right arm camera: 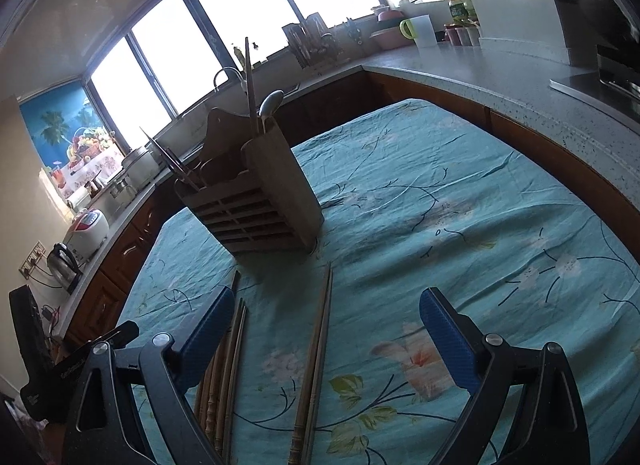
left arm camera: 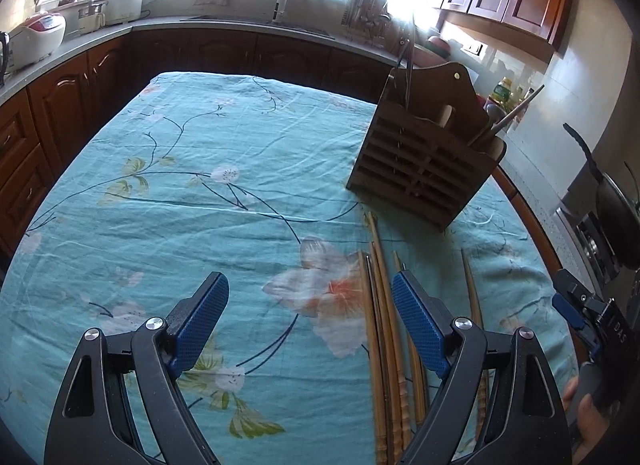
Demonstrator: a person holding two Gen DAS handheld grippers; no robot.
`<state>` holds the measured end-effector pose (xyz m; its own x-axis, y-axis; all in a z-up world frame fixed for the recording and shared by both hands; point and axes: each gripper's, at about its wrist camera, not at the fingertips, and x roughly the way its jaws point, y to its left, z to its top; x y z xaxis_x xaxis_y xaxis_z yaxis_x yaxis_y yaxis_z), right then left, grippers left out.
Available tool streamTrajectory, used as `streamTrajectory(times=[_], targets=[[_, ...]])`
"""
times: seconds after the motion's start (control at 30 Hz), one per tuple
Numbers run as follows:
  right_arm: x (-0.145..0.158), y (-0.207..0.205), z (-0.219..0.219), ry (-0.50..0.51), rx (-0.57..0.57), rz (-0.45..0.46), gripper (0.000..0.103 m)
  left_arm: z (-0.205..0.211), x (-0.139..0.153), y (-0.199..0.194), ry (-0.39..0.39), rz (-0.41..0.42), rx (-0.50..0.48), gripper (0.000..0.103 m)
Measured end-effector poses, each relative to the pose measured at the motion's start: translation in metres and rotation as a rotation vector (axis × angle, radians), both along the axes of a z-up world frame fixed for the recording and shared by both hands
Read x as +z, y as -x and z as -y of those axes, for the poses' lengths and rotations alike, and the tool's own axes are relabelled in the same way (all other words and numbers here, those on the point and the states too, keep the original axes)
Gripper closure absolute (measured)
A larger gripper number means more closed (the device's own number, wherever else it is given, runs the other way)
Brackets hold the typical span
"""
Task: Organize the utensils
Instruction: 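Grasp a wooden chopstick pair with the right tool while the left tool grasps another pair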
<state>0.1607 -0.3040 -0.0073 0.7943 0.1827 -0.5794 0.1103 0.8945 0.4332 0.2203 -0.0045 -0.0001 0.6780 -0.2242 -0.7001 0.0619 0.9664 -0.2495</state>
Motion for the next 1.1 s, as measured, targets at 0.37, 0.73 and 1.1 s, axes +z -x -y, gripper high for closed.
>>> streamTrajectory(times=[0.37,0.73,1.1], targets=[[-0.003,-0.020,-0.014,0.079,0.056,-0.030,0.021,0.013,-0.005,-0.026,-0.014,-0.045,-0.025,0.018],[-0.024,-0.080,-0.032,0.175,0.160,-0.143,0.073,0.049,-0.013,-0.082,-0.055,-0.128,-0.125,0.049],[-0.040,-0.081,-0.032,0.142,0.177,-0.194,0.078,0.060,-0.020,-0.097,-0.077,-0.154,-0.161,0.051]])
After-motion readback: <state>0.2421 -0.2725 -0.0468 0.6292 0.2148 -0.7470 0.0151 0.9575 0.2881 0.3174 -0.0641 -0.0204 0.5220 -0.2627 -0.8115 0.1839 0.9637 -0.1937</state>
